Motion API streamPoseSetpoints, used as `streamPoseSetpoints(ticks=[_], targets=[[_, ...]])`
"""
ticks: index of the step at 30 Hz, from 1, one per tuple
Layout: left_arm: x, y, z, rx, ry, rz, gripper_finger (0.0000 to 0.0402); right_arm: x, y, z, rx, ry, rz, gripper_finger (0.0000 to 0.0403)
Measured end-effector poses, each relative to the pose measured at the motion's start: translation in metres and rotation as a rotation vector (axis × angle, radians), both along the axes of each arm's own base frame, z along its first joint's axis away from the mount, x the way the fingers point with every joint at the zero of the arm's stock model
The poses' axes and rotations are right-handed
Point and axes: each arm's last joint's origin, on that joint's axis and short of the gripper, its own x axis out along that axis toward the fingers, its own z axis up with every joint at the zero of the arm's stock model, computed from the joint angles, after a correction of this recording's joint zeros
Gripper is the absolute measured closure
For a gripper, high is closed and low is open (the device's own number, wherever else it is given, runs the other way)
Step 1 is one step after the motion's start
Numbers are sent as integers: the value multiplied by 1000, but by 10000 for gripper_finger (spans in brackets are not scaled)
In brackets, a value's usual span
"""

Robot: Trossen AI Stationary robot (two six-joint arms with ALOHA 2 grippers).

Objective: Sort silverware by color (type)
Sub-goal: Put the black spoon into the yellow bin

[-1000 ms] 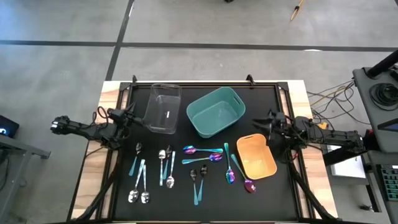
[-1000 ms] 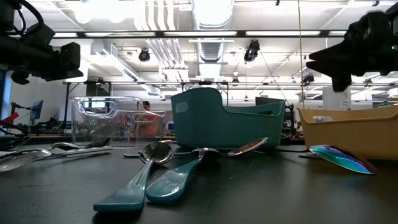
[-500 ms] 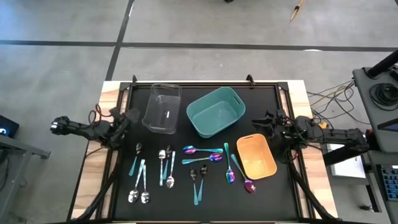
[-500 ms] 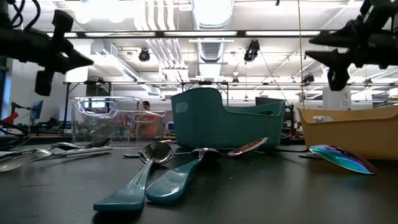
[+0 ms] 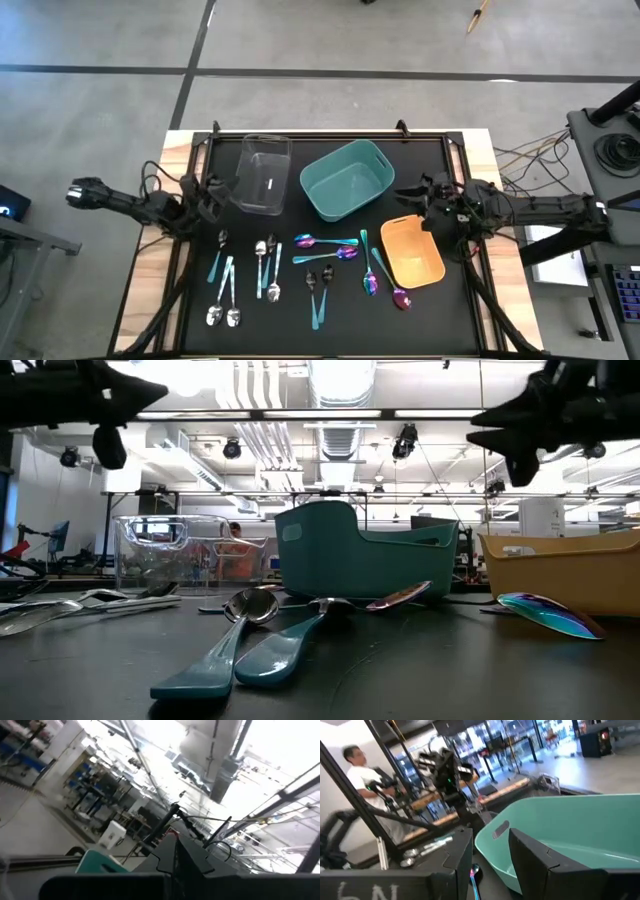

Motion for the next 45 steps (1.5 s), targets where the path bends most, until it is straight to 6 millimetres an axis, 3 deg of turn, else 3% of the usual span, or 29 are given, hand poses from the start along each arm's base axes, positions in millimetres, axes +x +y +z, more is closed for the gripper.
streamPoseSetpoints(ticks=[3,7,17,24,34,37,45], targets=[[8,-2,0,28,18,-15,401,8,-1,11,-2,55,0,284],[25,-8,15,83,84,-68,401,20,-2,28,-12,134,3,284],[88,-28,57,284,492,-158,402,52,-1,60,-31,261,48,284],[122,-49,67,366,617,-206,401,74,10,76,-46,275,123,284],[132,-73,47,454,744,-293,401,96,28,69,-16,443,195,284],[134,-74,38,380,780,-313,401,105,35,67,15,493,208,284],[135,-75,36,483,836,-304,401,146,49,64,9,586,241,284]])
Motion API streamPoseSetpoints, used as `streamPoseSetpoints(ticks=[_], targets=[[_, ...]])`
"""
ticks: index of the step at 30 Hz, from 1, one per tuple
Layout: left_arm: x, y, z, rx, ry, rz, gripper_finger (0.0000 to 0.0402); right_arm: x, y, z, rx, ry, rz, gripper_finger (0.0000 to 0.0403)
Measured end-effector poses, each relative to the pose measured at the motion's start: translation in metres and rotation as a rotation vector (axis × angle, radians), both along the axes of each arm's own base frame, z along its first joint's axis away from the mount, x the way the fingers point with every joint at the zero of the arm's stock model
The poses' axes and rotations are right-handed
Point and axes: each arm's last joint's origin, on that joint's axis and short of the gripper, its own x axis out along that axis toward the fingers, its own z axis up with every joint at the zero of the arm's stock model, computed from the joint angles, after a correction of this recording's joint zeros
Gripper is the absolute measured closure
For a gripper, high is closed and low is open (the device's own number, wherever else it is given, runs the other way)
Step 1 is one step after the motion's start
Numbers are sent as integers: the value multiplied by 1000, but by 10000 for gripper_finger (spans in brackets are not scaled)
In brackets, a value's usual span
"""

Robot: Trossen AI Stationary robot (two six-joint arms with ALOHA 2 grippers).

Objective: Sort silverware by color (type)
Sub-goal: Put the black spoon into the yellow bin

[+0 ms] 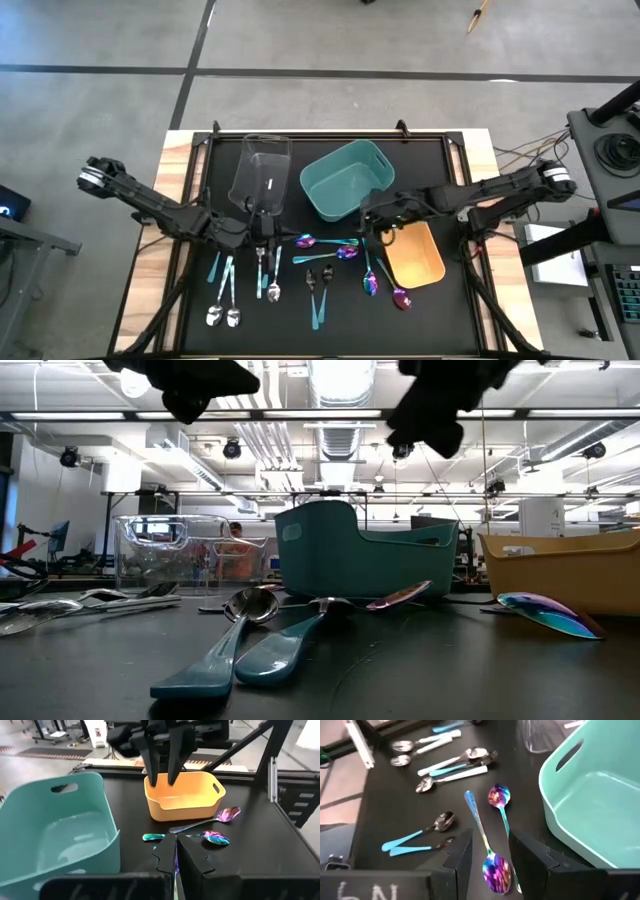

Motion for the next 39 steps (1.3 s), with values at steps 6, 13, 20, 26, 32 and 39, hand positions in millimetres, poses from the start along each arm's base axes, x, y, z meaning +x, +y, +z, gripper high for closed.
streamPoseSetpoints(ticks=[6,13,20,26,32,39], targets=[[-2,1,1,91,50,-21,401,32,4,5,10,148,-26,284],[-9,4,-2,145,98,-25,401,59,7,8,2,312,-41,284],[-33,14,18,213,49,-27,402,76,12,-2,89,417,-153,284],[-61,26,34,230,-52,-25,401,82,21,-15,213,473,-218,284],[-85,35,29,236,-97,-24,401,83,33,-23,320,521,-290,284],[-96,40,27,251,-130,-25,401,79,54,-24,467,565,-388,284]])
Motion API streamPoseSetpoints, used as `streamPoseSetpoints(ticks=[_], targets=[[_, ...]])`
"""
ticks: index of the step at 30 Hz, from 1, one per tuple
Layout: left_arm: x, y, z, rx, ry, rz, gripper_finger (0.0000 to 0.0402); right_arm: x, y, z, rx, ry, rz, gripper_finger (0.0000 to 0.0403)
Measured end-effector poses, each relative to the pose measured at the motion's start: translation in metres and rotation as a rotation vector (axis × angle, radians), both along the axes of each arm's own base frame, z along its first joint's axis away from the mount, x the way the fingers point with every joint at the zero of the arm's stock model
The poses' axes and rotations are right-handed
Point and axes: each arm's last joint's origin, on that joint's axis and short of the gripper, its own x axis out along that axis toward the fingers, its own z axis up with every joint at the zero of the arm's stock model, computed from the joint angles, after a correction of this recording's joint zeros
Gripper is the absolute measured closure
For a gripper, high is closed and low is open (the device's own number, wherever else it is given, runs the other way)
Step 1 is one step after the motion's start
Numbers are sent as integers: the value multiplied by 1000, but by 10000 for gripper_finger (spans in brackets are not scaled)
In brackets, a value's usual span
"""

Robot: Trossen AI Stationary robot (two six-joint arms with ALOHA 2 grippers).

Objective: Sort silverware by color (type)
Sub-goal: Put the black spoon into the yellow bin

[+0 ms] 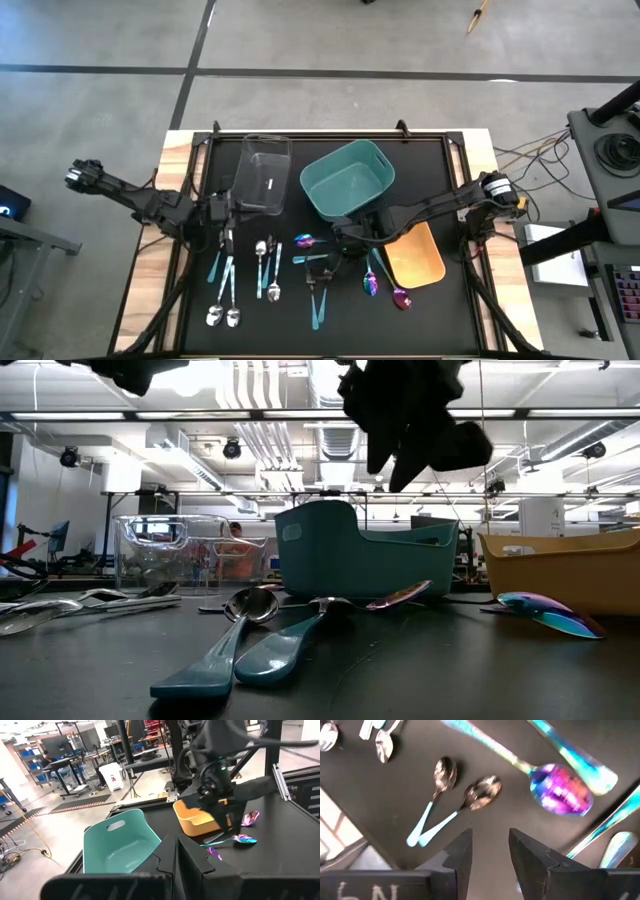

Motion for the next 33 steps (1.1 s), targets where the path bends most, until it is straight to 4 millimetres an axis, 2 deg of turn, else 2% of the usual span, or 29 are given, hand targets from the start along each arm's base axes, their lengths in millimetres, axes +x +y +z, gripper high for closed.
streamPoseSetpoints(ticks=[5,20,33], targets=[[1,0,-4,25,16,-2,401,-2,11,0,14,-4,2,284],[4,-2,-5,41,36,-4,401,15,13,11,36,-210,4,284],[4,-2,-6,45,39,-4,402,34,16,30,90,-491,7,284]])
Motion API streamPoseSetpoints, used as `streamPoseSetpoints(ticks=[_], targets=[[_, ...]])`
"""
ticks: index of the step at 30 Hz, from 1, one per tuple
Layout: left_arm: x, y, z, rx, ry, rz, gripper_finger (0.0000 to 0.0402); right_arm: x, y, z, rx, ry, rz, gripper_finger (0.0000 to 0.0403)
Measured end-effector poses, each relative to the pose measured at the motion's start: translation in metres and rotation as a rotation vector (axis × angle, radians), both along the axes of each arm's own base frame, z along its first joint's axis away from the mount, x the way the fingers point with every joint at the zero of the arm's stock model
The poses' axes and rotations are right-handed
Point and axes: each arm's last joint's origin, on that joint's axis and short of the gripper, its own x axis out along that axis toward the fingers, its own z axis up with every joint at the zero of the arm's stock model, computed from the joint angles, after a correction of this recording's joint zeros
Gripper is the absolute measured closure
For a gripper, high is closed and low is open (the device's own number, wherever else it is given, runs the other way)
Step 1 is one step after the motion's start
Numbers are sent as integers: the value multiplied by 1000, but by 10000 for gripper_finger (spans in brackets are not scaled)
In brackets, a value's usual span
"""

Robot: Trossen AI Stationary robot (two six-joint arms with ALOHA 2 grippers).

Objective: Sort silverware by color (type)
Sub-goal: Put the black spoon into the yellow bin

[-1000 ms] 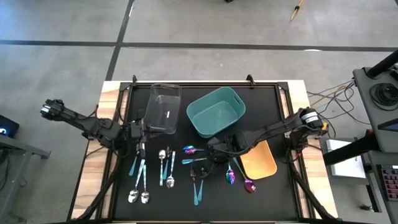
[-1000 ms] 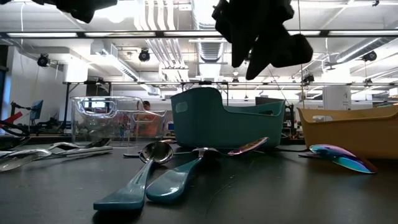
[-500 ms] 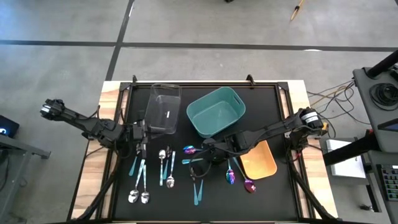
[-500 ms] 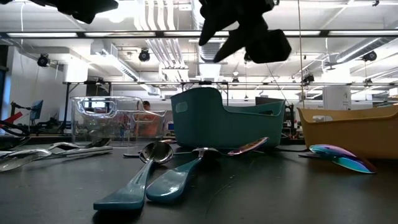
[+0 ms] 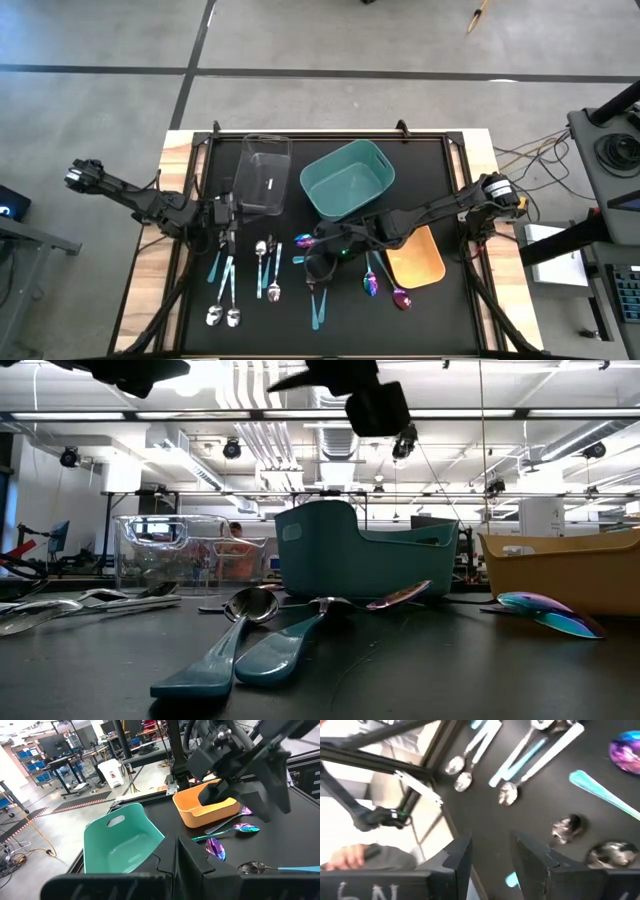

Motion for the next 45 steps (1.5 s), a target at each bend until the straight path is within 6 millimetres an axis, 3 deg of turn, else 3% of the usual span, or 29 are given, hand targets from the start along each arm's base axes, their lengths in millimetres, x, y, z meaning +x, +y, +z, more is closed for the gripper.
streamPoseSetpoints(ticks=[7,14,20,29,35,42,45], targets=[[0,0,0,6,-3,-1,402,2,2,-4,87,36,-72,284],[1,0,4,12,-39,-4,401,14,20,-23,152,21,-21,284],[1,0,5,15,-43,-4,401,21,24,-42,196,74,-11,284],[1,0,7,13,-63,-4,401,9,36,-58,200,261,-37,284],[2,-1,9,4,-84,-3,401,-3,34,-69,5,351,2,284],[2,-1,10,-2,-101,-2,401,-9,45,-70,-509,127,587,284],[2,-1,12,-10,-120,-2,401,-9,47,-71,-697,51,750,284]])
